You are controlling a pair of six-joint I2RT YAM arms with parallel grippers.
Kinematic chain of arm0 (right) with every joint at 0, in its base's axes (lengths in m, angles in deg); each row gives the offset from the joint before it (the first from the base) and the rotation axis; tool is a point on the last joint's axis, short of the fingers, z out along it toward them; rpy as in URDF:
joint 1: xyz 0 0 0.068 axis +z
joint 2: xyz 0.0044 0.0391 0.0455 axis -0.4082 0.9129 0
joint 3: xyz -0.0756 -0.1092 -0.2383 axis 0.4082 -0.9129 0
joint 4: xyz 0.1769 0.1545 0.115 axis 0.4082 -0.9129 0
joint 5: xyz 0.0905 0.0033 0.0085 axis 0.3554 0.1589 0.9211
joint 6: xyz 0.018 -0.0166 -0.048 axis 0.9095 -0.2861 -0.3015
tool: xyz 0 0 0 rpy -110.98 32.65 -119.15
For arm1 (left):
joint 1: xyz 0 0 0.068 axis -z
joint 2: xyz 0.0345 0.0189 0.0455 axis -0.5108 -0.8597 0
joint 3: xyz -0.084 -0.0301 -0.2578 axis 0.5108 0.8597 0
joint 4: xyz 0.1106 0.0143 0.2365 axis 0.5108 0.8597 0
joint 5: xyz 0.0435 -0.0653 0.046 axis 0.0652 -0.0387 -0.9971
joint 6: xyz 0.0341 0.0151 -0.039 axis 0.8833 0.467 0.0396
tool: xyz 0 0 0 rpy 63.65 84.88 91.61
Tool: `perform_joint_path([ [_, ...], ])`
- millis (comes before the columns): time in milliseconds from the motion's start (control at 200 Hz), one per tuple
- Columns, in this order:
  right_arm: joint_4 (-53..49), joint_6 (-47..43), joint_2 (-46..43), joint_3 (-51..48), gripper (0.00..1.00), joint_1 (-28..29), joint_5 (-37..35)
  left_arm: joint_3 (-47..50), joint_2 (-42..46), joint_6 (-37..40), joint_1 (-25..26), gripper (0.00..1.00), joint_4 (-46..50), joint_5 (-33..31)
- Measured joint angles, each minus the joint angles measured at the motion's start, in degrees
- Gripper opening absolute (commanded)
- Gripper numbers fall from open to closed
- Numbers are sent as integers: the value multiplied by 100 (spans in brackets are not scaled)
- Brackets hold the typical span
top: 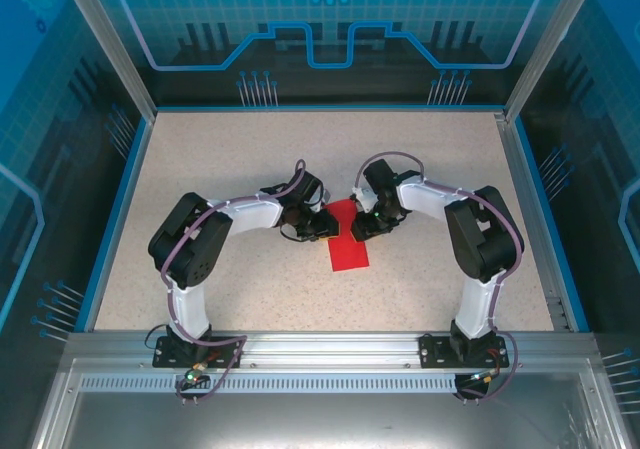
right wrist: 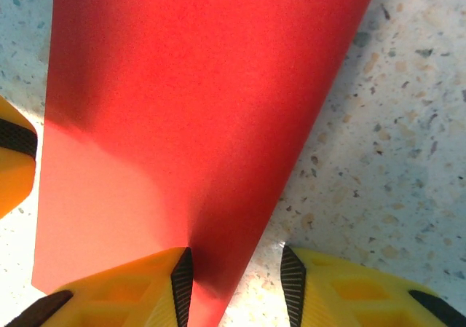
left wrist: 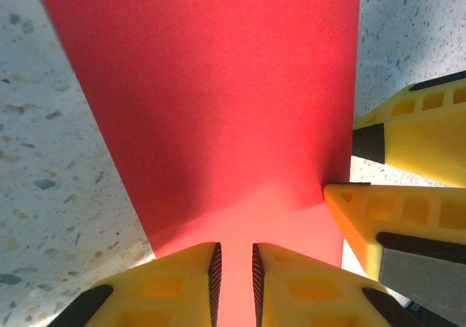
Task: Fold a paper plane with a square sheet of paper (pick it up from the middle)
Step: Hold the square sheet of paper at the center of the table.
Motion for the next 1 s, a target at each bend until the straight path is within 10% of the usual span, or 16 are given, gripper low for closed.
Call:
perform_joint_path([
  [1000,-13,-140,24,7,37,-50,28,-63,0,164,22,22,254,66],
])
